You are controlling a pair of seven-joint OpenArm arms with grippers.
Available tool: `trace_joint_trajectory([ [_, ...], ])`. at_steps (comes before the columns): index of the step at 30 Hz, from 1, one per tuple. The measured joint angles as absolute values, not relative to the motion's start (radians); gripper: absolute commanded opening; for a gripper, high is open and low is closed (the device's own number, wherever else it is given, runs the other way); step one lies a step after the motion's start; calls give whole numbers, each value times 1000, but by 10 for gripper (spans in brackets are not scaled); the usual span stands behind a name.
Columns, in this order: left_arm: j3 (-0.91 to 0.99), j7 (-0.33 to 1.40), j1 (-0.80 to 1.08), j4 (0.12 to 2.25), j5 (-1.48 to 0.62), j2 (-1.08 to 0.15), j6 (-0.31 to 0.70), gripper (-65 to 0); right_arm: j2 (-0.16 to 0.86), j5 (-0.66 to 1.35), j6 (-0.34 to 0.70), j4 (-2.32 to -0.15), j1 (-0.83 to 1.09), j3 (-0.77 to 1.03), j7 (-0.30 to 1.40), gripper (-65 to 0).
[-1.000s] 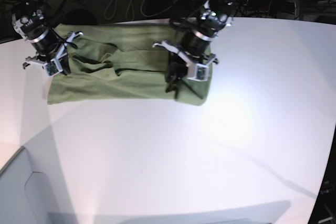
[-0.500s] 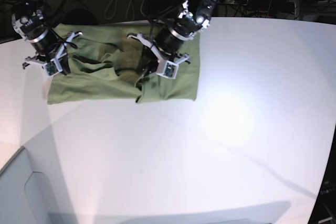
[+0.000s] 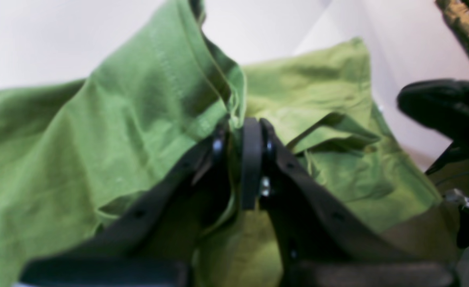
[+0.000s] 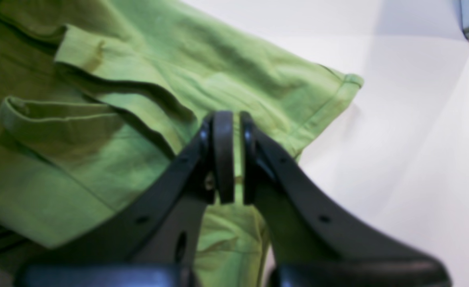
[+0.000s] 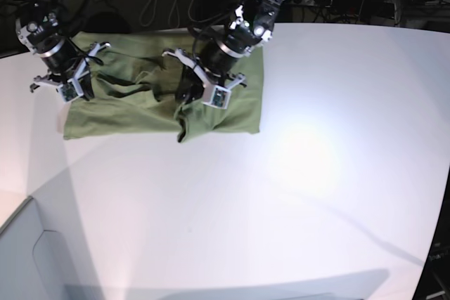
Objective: Fold the T-shirt properly
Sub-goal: 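Lift the strip end with the left gripper and fold it toward the right gripper, then lower the folded end onto the strip and open the left gripper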
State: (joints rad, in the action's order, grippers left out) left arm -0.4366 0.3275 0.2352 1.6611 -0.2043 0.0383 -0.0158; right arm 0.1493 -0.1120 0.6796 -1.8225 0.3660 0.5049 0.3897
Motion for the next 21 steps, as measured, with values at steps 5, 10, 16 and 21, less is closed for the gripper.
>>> trace_joint_trajectory([
  [5, -485, 326, 232, 1660, -204, 30, -19, -650, 149, -112, 680, -1822, 366, 505, 389, -650],
  [10, -498, 363, 234, 1660, -205, 33, -18, -500, 149, -112, 680, -1822, 366, 505, 390, -650],
  [16, -492, 397, 235, 1697, -205, 33, -18, -315, 149, -112, 680, -1822, 367, 505, 390, -650],
  [21, -492, 395, 252, 1820, -209, 2, -12, -315, 150, -112, 680, -1822, 367, 505, 390, -650],
])
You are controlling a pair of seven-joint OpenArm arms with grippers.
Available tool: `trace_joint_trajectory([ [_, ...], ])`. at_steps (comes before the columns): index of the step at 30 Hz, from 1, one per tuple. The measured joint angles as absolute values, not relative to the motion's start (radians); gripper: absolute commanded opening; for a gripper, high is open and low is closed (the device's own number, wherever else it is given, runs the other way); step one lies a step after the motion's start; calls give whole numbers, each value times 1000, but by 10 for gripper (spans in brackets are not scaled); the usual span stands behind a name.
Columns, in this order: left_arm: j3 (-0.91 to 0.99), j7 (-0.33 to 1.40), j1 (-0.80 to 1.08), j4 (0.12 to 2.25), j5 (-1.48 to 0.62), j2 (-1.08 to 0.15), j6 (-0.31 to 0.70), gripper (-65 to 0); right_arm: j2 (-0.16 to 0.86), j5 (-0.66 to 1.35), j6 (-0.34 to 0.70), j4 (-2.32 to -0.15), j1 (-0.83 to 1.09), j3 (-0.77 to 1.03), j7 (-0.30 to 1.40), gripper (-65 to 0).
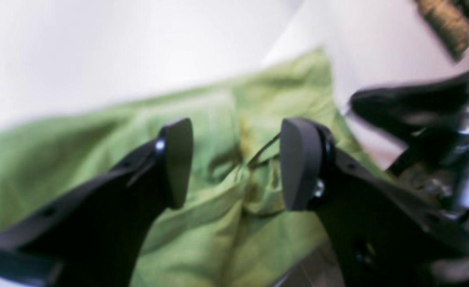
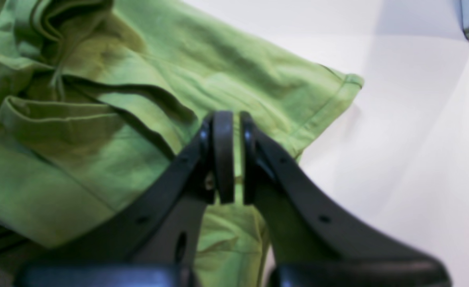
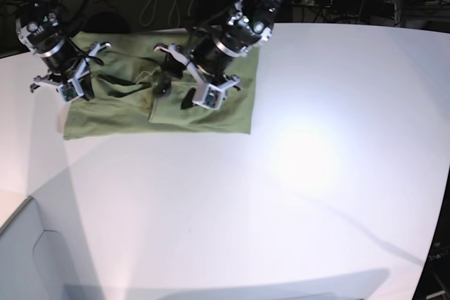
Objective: Fold the T-shirt properly
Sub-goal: 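Lower the folded end onto the strip and open the left gripper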
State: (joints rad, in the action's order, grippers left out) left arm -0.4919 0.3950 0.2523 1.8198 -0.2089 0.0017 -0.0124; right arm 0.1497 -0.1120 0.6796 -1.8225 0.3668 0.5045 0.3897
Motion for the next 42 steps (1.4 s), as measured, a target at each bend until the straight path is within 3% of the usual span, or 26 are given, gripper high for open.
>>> trace_joint_trajectory([
  [4, -487, 388, 306, 1897, -198, -54, -18, -315, 149, -111, 680, -1822, 367, 504, 389, -650],
  [9, -468, 396, 321, 1840, -206, -128, -15, -315, 149, -111, 680, -1822, 366, 504, 389, -650],
  [17, -406, 394, 334, 1755, -205, -126, -18, -315, 149, -112, 680, -1822, 366, 503, 390, -650],
  [26, -434, 394, 271, 1634, -205, -28, -18, -315, 146, -112, 680, -1822, 370, 503, 390, -650],
  [38, -482, 398, 265, 1616, -205, -33, -15, -316, 146, -112, 680, -1822, 372, 504, 390, -650],
  [42, -590, 398, 232, 1624, -205, -72, -12, -316, 147, -112, 680, -1822, 372, 504, 389, -650],
])
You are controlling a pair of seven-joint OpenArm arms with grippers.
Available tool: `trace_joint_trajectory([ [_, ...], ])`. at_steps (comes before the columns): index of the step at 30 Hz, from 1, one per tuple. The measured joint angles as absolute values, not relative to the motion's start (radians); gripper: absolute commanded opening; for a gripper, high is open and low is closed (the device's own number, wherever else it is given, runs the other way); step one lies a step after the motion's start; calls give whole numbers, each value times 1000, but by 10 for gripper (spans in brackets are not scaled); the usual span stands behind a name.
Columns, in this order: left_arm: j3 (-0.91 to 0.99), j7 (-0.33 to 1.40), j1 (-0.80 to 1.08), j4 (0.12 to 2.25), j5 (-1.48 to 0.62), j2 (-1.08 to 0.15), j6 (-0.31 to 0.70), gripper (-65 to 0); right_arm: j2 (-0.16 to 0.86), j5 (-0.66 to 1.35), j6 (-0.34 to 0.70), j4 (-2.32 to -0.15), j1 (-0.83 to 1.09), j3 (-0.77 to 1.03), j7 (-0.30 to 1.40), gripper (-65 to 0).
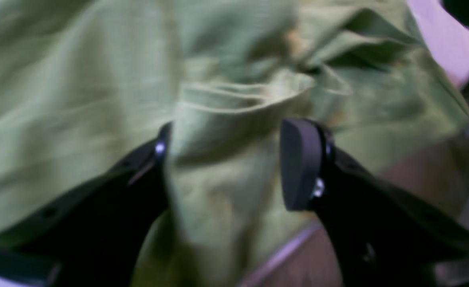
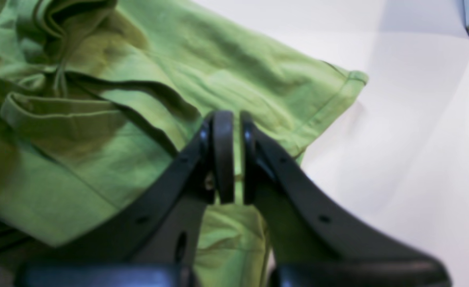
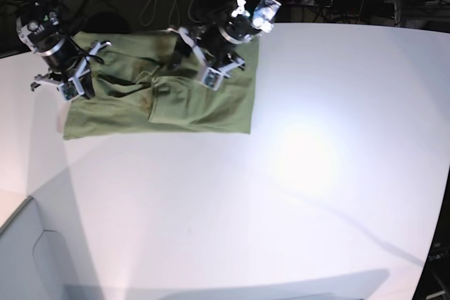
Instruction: Fold the T-shirt properly
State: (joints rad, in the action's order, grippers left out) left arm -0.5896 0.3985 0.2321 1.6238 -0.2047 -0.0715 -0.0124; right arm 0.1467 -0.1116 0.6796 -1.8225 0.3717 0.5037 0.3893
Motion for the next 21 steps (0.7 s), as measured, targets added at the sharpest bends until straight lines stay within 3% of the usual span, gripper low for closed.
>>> trace_joint_trajectory([
  [8, -851, 402, 115, 1678, -208, -164, -4, -316, 147, -112, 680, -1822, 368, 504, 390, -650],
  [21, -639, 403, 102, 1756, -205, -119, -15, -310, 147, -112, 680, -1822, 366, 504, 390, -650],
])
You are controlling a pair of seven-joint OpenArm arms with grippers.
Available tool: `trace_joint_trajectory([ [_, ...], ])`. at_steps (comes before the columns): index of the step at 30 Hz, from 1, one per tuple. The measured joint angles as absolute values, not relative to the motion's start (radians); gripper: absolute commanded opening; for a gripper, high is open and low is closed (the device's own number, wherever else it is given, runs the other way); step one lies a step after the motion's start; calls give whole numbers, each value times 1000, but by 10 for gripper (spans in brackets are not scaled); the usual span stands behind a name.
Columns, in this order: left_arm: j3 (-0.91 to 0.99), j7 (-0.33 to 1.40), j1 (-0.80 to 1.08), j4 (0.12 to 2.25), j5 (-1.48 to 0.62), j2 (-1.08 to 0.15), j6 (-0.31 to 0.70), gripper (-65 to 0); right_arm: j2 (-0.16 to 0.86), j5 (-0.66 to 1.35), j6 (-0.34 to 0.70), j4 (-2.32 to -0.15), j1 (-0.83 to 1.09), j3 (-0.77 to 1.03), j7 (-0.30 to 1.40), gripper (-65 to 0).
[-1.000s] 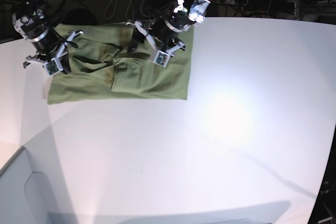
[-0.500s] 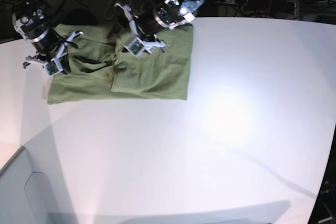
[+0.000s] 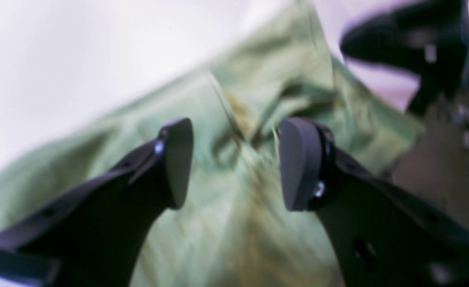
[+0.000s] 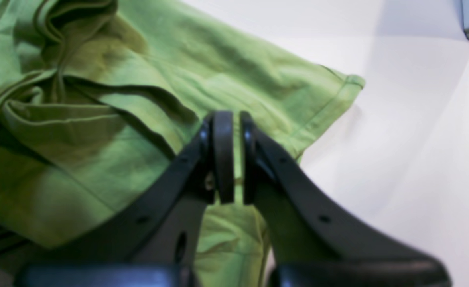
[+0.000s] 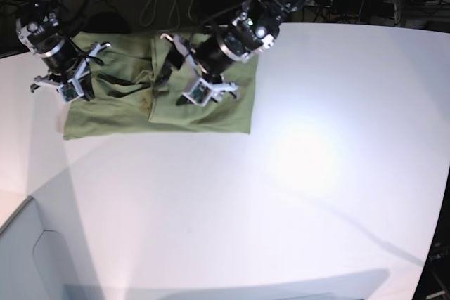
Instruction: Fold the T-shirt properly
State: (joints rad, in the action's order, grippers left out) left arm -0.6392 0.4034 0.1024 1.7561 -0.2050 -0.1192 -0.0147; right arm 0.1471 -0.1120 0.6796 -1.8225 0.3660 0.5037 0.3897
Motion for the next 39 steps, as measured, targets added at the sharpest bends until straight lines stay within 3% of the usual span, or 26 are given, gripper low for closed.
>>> trace_joint_trajectory([
  [16, -595, 405, -120, 1383, -112, 106, -16, -310, 149, -112, 680, -1821, 366, 504, 390, -650],
  [31, -596, 408, -58, 1400, -37, 105, -15, -310, 150, -112, 680, -1821, 366, 503, 390, -650],
  [39, -658, 398, -65, 1308, -39, 109, -15, -316, 150, -112, 680, -1821, 364, 501, 390, -650],
])
